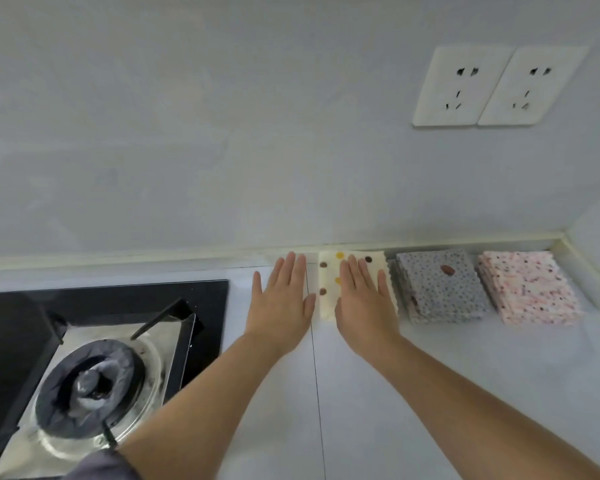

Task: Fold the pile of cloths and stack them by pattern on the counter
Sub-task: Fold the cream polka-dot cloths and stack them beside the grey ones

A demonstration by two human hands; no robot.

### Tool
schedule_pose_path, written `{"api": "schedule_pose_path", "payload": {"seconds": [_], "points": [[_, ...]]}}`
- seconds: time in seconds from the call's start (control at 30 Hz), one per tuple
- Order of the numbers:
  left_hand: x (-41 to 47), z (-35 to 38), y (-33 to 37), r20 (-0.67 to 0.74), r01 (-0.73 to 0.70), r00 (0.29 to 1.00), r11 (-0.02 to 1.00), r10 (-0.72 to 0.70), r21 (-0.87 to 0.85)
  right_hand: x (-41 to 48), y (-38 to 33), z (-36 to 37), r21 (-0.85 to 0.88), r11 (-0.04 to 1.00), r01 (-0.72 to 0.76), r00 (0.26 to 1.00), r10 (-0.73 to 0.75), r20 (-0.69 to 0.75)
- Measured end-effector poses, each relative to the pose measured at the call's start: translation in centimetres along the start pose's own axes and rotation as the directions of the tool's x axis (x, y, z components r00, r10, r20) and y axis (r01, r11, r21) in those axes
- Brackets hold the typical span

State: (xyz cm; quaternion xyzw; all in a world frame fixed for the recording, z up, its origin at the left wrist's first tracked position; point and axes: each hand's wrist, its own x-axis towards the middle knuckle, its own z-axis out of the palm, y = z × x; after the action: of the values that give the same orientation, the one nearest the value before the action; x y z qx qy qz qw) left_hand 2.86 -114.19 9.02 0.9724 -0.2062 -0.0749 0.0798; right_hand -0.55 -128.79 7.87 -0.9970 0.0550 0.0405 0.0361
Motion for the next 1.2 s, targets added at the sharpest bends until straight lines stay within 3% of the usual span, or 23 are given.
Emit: {"api": "schedule_pose_path", "payload": {"seconds": [0.27, 0.67, 1.2], "points": [[-11.4, -5.7, -9.1, -0.183, 0.036, 0.982, 0.996, -0.051, -0.086, -6.4, -12.0, -4.2, 0.15, 0.986, 0.076, 0.994, -0.064, -0.085], [-34.3, -12.6, -26.0, -0.401, 0.079, 0.906, 0.986, -0.134, -0.149, -19.3, -36.3, -8.4, 0.311, 0.91, 0.274, 0.959, -0.232, -0.164], [-41.2, -15.1, -42.6, -0.457, 0.316, 0.768, 0.886, -0.448, -0.338, -16.3, -54.4, -8.3, 0.44, 0.751, 0.492, 0.86, -0.498, -0.112]]}}
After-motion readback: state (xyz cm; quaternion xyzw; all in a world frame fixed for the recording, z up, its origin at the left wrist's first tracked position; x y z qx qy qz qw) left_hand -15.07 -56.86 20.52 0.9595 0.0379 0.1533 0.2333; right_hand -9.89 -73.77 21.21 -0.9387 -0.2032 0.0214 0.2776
